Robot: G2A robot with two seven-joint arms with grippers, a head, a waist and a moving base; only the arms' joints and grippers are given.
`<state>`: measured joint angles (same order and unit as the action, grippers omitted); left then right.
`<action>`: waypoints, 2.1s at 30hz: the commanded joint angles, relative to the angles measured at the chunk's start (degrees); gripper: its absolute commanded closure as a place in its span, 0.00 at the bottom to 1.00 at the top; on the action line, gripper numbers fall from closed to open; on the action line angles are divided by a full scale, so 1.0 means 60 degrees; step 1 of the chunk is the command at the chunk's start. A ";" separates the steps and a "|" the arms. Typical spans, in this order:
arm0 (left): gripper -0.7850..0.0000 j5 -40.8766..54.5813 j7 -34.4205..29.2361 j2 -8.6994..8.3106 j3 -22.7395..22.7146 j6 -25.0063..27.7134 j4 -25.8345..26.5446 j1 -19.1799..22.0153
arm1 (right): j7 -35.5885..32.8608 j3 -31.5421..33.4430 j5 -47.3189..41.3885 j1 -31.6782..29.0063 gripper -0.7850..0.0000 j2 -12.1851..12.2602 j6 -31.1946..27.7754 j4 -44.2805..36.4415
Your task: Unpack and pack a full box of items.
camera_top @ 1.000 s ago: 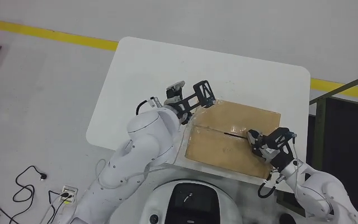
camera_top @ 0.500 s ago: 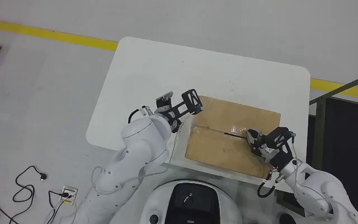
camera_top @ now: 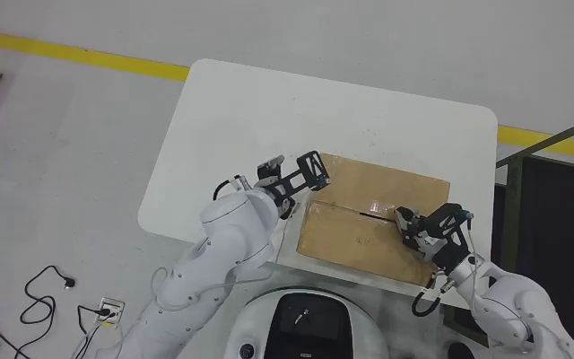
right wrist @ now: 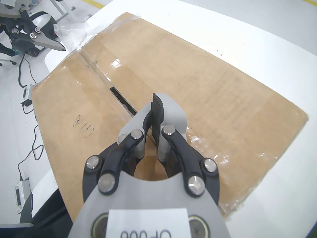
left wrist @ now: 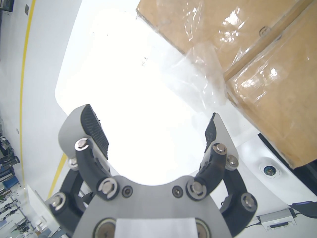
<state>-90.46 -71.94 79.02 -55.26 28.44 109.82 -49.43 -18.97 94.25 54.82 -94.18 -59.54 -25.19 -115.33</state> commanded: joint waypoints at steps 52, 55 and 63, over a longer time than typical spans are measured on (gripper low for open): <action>0.00 0.0556 0.2759 0.1218 0.2486 -0.0350 -0.1180 0.3339 | 0.0131 0.0568 -0.0288 -0.0560 1.00 -0.0005 0.0007 -0.0105; 0.00 0.0545 0.2796 0.1309 0.2558 -0.0402 -0.1296 0.3515 | 0.0148 0.0590 -0.0305 -0.0545 1.00 -0.0007 0.0023 -0.0138; 0.00 0.0288 0.2448 0.1358 0.2275 -0.0429 -0.1042 0.3463 | 0.0008 0.1027 -0.0746 -0.0657 0.96 0.0005 0.0061 -0.0435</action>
<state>-88.12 -56.73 87.25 -41.21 25.70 103.14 -28.42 -18.87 100.15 50.65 -98.07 -59.52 -24.73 -117.83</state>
